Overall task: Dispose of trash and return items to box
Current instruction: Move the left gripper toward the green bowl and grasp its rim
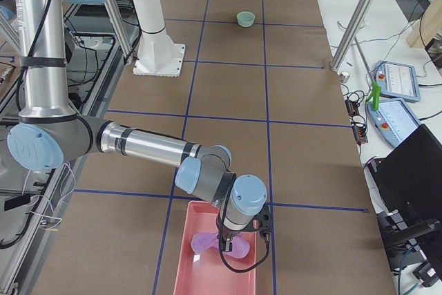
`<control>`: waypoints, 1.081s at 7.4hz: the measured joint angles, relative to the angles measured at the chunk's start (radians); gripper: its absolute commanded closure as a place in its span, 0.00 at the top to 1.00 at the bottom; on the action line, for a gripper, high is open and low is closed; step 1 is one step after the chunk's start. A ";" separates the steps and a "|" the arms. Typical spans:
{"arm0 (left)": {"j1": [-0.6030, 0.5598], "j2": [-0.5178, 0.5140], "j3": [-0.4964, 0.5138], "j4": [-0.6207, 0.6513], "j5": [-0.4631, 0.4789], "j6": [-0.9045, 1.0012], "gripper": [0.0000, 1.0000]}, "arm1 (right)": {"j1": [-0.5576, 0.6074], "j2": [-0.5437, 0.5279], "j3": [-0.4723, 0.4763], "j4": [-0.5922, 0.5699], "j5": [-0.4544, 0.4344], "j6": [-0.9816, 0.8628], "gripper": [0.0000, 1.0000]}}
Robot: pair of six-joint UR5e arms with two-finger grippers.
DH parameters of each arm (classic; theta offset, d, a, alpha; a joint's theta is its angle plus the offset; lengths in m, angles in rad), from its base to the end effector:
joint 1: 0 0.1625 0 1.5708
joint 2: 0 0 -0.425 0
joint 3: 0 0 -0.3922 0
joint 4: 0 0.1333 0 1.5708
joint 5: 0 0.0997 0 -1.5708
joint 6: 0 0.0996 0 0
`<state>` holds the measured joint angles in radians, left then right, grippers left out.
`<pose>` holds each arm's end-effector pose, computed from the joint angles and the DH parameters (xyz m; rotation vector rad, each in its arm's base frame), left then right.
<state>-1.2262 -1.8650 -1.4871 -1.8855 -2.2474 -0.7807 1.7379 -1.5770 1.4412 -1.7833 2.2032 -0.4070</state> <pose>0.1467 -0.6188 0.5045 0.0746 0.8290 -0.2331 0.1486 -0.4336 0.7501 -0.1456 -0.6957 -0.1196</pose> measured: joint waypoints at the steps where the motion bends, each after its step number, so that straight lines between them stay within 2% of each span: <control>1: 0.015 -0.001 0.006 -0.013 0.001 -0.014 0.98 | 0.000 -0.001 0.000 0.002 0.000 0.001 1.00; 5: 0.097 0.001 -0.012 -0.065 0.004 -0.124 0.98 | 0.042 0.046 0.029 0.004 0.000 0.006 1.00; 8: 0.169 0.025 -0.067 -0.079 0.006 -0.156 0.98 | 0.056 0.082 0.102 0.001 0.030 0.060 1.00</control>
<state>-1.0577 -1.8397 -1.5543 -1.9648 -2.2418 -0.9367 1.7941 -1.4953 1.5427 -1.7823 2.2328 -0.3474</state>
